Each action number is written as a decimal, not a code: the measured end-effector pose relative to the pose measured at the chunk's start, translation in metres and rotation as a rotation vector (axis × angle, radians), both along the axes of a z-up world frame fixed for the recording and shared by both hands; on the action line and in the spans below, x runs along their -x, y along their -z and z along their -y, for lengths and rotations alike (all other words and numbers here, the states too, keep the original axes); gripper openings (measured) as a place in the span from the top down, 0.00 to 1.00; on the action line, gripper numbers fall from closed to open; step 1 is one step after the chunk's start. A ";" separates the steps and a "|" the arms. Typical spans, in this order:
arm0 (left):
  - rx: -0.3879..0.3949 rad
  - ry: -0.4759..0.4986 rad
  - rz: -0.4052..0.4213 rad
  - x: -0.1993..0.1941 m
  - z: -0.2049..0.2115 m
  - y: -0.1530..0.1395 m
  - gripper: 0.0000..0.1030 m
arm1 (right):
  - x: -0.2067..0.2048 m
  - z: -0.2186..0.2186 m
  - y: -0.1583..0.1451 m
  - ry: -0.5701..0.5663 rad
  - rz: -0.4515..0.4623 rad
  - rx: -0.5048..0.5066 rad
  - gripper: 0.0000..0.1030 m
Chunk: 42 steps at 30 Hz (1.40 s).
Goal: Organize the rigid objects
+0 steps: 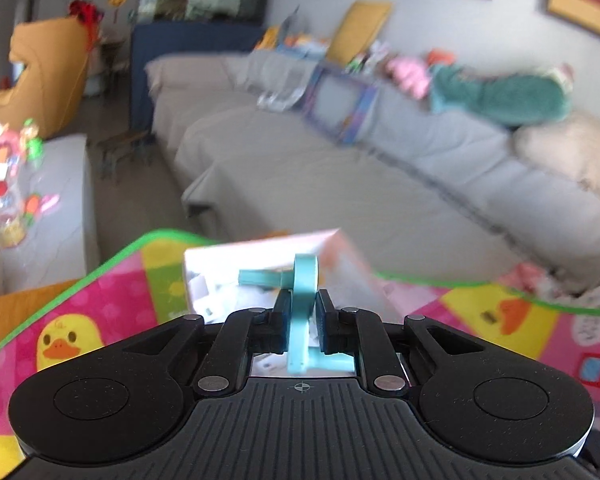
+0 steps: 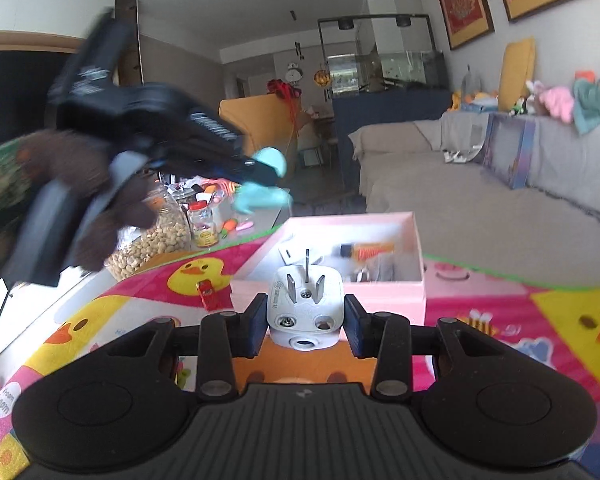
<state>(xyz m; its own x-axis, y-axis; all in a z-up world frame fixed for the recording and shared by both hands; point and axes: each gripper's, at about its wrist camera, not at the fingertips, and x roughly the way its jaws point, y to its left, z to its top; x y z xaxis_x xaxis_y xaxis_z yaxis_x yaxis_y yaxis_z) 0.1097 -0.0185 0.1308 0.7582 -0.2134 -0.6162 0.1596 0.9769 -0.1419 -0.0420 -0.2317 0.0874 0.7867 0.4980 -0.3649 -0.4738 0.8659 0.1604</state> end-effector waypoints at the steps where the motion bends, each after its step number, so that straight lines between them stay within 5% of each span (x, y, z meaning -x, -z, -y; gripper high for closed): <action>1: -0.019 -0.024 -0.023 -0.007 0.000 0.005 0.84 | -0.002 0.000 0.003 -0.002 -0.002 0.001 0.62; 9: 0.001 -0.072 -0.054 0.004 -0.015 0.020 0.83 | -0.017 -0.005 0.012 0.002 -0.026 0.005 0.62; 14: -0.058 -0.083 -0.104 0.029 -0.024 0.030 0.83 | -0.036 -0.014 -0.008 0.033 0.029 0.006 0.62; 20: -0.040 -0.105 -0.147 0.064 -0.034 0.038 0.83 | -0.086 -0.034 -0.037 0.098 0.059 0.018 0.62; 24: -0.084 -0.094 -0.165 0.094 -0.032 0.045 0.83 | -0.102 -0.034 -0.042 0.140 0.078 0.025 0.43; 29: -0.116 -0.109 -0.152 0.126 -0.035 0.053 0.83 | -0.088 -0.023 -0.027 0.078 0.086 0.024 0.41; 35: -0.018 -0.154 -0.165 0.133 -0.051 0.069 0.83 | -0.047 -0.019 0.027 -0.031 0.032 0.054 0.38; 42: 0.056 -0.155 -0.163 0.142 -0.056 0.082 0.83 | -0.035 -0.038 0.055 -0.008 -0.005 0.168 0.38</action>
<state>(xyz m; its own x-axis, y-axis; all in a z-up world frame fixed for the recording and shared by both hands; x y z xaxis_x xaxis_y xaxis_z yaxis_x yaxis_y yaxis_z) -0.0319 0.0377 0.0490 0.6760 -0.1394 -0.7236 -0.0213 0.9779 -0.2082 -0.0072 -0.1940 0.0328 0.7810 0.4357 -0.4474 -0.4803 0.8769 0.0155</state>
